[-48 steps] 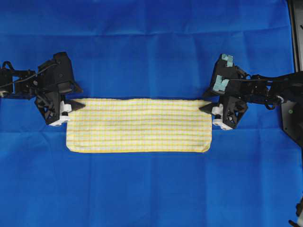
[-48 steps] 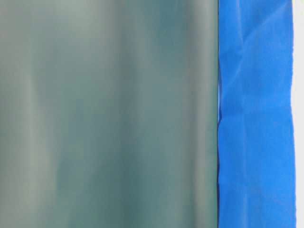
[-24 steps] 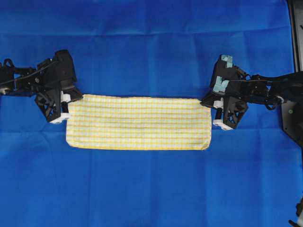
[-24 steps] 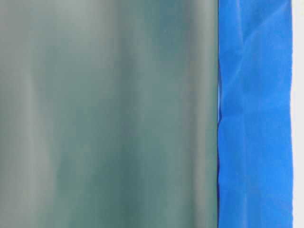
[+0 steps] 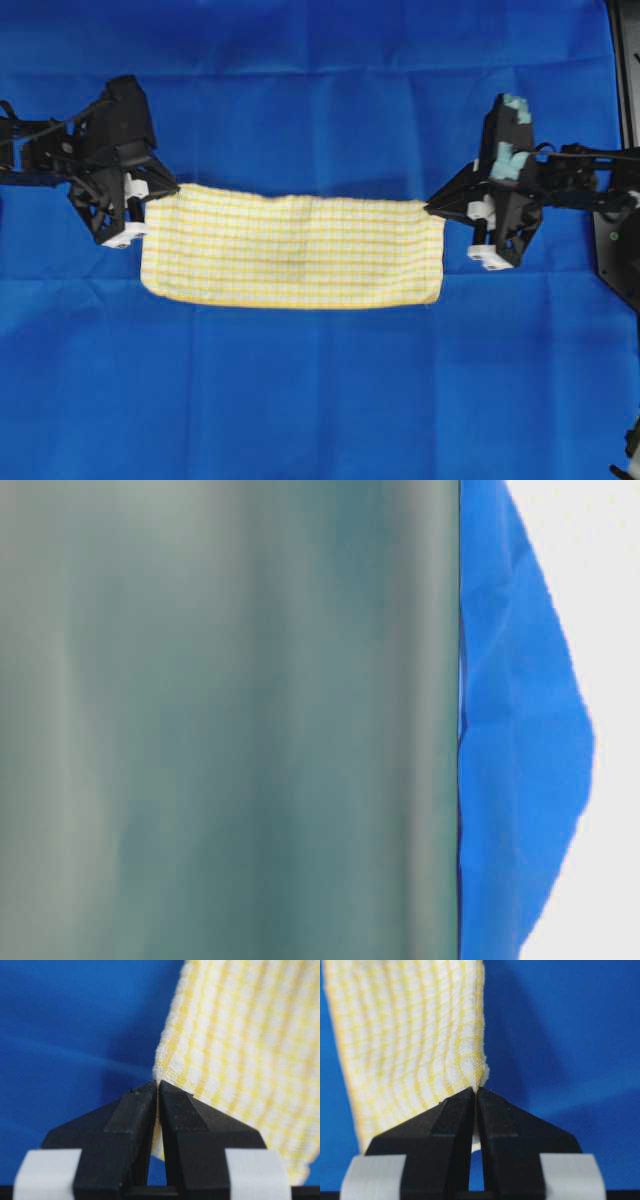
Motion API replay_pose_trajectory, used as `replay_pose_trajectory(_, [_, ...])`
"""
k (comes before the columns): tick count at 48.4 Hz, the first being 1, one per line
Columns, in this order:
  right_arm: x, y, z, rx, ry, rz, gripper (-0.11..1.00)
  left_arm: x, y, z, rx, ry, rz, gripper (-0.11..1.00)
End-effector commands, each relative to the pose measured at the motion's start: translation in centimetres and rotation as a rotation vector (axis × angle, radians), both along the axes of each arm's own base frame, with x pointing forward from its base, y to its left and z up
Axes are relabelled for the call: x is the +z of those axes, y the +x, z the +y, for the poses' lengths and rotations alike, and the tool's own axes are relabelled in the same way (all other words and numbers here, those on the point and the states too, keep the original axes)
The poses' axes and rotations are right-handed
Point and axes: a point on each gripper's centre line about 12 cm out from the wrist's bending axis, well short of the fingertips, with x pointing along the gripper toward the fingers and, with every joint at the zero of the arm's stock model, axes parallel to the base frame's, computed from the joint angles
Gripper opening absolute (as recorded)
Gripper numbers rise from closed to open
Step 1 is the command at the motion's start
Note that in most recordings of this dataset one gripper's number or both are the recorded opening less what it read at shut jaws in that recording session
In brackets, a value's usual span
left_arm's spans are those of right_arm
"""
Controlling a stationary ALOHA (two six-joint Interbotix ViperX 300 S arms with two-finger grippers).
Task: Fold the yellow towel.
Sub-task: 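Lift the strip and swing it vertical, right gripper up, left down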
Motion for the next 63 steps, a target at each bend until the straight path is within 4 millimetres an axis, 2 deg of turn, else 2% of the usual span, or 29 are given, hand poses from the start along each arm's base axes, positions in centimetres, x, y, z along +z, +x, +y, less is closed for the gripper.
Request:
replay_pose_trajectory(1, [1.7, 0.0, 0.0, 0.010, -0.008, -0.043, 0.01, 2.0, 0.3, 0.1, 0.002, 0.008, -0.058, 0.01])
replay_pose_trajectory(10, [3.3, -0.7, -0.2, 0.010, -0.004, -0.077, 0.01, 3.4, -0.4, -0.1, 0.011, 0.003, -0.090, 0.01])
replay_pose_trajectory(20, [3.4, -0.7, -0.8, -0.015, -0.004, -0.079, 0.01, 3.4, -1.0, -0.4, 0.038, -0.033, -0.104, 0.01])
replay_pose_trajectory(25, [3.5, -0.6, -2.0, -0.064, -0.012, -0.090, 0.01, 3.5, -1.1, -1.4, 0.045, -0.076, -0.123, 0.01])
replay_pose_trajectory(32, [3.8, -0.3, -4.8, -0.170, -0.035, -0.118, 0.01, 4.0, -0.7, -3.7, 0.026, -0.147, -0.194, 0.01])
replay_pose_trajectory(38, [3.8, -0.1, -7.3, -0.259, -0.044, -0.117, 0.01, 4.7, 0.0, -5.4, -0.014, -0.185, -0.272, 0.01])
replay_pose_trajectory(48, [3.9, 0.7, -10.4, -0.355, -0.062, -0.126, 0.01, 5.4, 1.5, -8.0, -0.098, -0.211, -0.346, 0.01])
replay_pose_trajectory(57, [4.3, 1.8, -12.9, -0.412, -0.076, -0.136, 0.01, 5.5, 3.8, -9.7, -0.144, -0.217, -0.342, 0.01])
replay_pose_trajectory(63, [4.5, 2.6, -14.2, -0.433, -0.080, -0.136, 0.01, 5.7, 6.0, -11.1, -0.174, -0.222, -0.340, 0.01])
